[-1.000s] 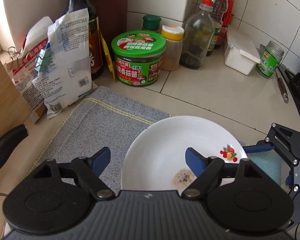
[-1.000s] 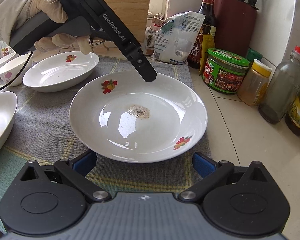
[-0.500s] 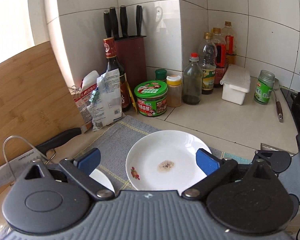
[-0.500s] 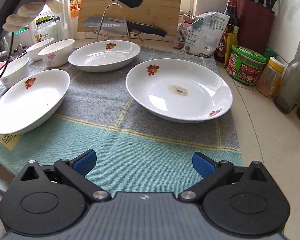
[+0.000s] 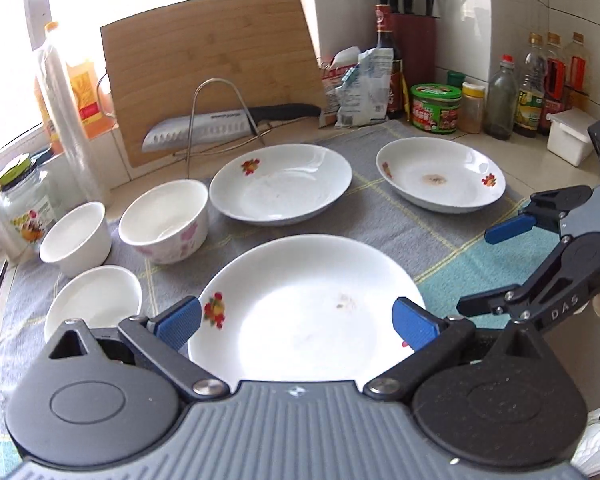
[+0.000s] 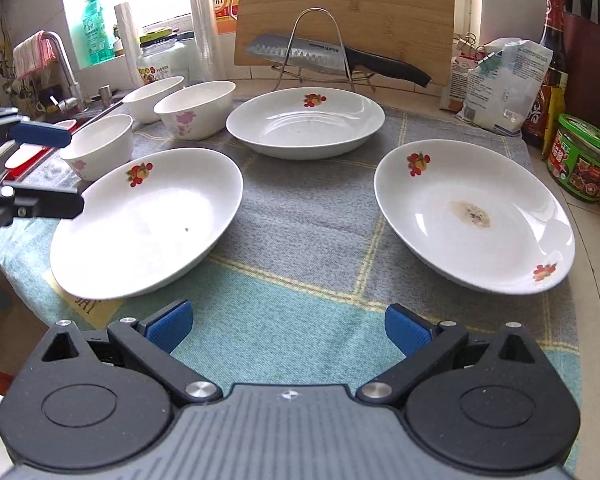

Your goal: Organize plates and bowls

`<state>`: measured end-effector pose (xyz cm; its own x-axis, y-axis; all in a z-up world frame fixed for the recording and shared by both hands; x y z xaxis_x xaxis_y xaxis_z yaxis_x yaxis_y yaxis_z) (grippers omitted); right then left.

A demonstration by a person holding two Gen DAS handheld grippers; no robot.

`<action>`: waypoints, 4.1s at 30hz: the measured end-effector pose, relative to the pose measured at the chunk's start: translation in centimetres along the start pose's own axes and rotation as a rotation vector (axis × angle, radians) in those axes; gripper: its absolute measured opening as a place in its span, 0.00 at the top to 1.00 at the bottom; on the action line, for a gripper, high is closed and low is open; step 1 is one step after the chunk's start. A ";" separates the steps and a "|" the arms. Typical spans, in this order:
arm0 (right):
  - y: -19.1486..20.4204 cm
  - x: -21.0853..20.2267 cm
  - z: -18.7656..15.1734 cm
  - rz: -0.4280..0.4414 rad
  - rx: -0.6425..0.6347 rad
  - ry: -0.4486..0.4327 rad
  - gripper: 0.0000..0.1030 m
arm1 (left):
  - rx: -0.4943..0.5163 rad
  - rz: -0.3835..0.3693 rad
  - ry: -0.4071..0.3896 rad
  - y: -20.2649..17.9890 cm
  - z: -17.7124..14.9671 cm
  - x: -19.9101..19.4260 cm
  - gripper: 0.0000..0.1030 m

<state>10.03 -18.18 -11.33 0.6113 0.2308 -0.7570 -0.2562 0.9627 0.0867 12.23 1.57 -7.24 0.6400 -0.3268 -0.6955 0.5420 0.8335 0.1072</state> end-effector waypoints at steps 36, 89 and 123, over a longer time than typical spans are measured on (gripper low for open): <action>8.2 8.1 5.6 -0.043 -0.008 0.352 0.00 | 0.059 -0.239 0.084 4.0 -8.1 2.3 0.01; 5.2 9.7 9.0 0.351 0.021 0.317 0.00 | 0.232 -0.355 0.047 3.8 -5.9 5.1 0.01; 4.5 9.5 9.7 0.404 0.129 0.325 0.00 | 0.303 -0.364 0.020 3.8 -5.6 5.2 0.01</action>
<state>21.98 -10.27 -11.82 0.2138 0.5509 -0.8067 -0.3168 0.8203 0.4762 14.59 5.51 -14.42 0.3704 -0.5624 -0.7393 0.8654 0.4980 0.0547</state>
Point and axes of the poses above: each gripper's, at about its wrist camera, not at the fingertips, and x roughly the way its jaws point, y to its left, z to its top, the point moved 4 cm from there along x, roughly the way its jaws point, and after that the axes turned 2 degrees about y, right-handed, at the moved point
